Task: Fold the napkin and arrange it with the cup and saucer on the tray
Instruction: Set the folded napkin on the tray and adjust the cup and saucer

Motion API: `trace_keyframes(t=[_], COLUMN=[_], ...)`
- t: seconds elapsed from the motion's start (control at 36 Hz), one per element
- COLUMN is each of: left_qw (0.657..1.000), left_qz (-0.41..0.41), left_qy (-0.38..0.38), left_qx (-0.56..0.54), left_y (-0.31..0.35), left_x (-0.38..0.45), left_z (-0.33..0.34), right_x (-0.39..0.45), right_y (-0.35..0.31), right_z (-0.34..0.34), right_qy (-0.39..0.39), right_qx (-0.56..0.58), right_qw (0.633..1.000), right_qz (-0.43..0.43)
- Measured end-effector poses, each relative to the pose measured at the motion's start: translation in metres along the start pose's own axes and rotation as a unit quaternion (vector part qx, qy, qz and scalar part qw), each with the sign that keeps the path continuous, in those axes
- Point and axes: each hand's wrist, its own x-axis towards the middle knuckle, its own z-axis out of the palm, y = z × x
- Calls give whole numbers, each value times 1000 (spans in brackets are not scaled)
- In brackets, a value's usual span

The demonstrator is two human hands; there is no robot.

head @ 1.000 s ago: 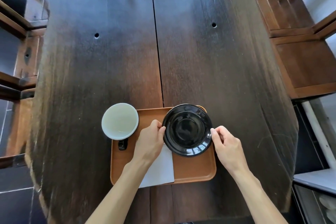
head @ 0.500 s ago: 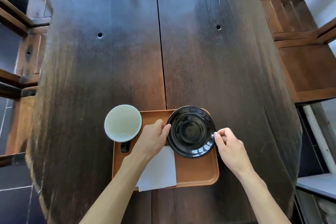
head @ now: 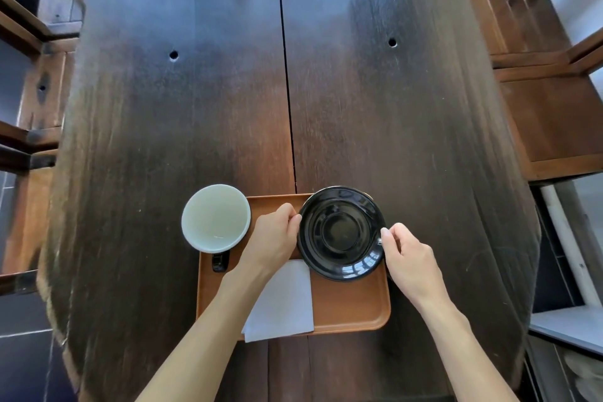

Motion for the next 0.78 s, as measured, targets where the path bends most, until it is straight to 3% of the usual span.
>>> trace_keyframes(t=[0.19, 0.33, 0.44, 0.61, 0.78], left_qw=[997, 991, 992, 987, 984], left_qz=[23, 7, -55, -131, -180], left_qy=[75, 129, 113, 86, -1], left_qx=[-13, -38, 4, -24, 8], left_y=[-2, -13, -34, -62, -79], left_x=[-21, -56, -82, -106, -110], left_z=[0, -3, -3, -12, -14], right_x=[-7, -29, -52, -78, -82], right_y=[-4, -10, -25, -47, -48], right_z=[-8, -10, 4, 32, 65], right_qy=[7, 18, -27, -101, -160], right_qx=[15, 36, 16, -108, -241], right_qw=[999, 999, 999, 987, 954], right_qz=[50, 33, -5, -64, -82])
